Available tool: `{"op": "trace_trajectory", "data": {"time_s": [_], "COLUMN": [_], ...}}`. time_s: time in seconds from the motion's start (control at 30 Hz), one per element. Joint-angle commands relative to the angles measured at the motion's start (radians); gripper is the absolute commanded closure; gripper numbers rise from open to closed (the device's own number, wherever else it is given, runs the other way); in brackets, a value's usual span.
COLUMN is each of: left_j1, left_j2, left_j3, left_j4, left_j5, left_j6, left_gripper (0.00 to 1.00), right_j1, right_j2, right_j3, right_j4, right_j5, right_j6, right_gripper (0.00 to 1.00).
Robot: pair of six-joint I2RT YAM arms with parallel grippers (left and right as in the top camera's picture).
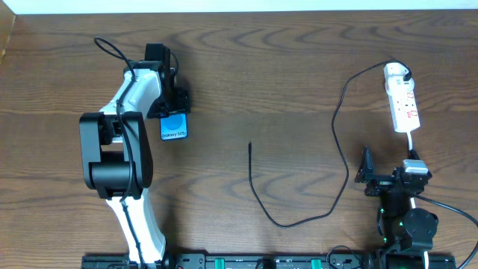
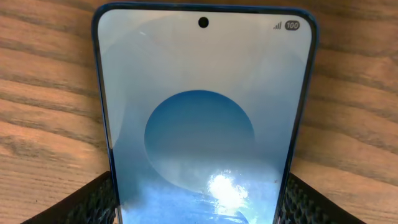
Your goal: Plug charger to phone and switch on socket
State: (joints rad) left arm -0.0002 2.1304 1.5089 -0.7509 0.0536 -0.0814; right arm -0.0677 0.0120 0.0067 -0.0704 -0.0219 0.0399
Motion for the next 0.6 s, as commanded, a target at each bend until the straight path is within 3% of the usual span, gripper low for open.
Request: {"op": "trace_trajectory", "data": {"time_s": [0.0,0.57], "left_j1": [0.005,0.005], "left_j2": [0.040,-0.055], "left_j3": [0.024,0.028], "left_j4": [-0.035,-0.040], "left_j5": [-0.001,-0.001], "left_j6": [-0.005,-0.005], "left_gripper": [0.93,0.93], "right_j1": [0.004,0.004], "right_j2": [-0.006,-0.006], "right_j3": [-0.001,-0.001], "right_j4": [-0.005,-0.005], "right_j5": [0.008,0.009], "right_j6": [-0.014,-0.014], "right_gripper": [0.01,0.01]}}
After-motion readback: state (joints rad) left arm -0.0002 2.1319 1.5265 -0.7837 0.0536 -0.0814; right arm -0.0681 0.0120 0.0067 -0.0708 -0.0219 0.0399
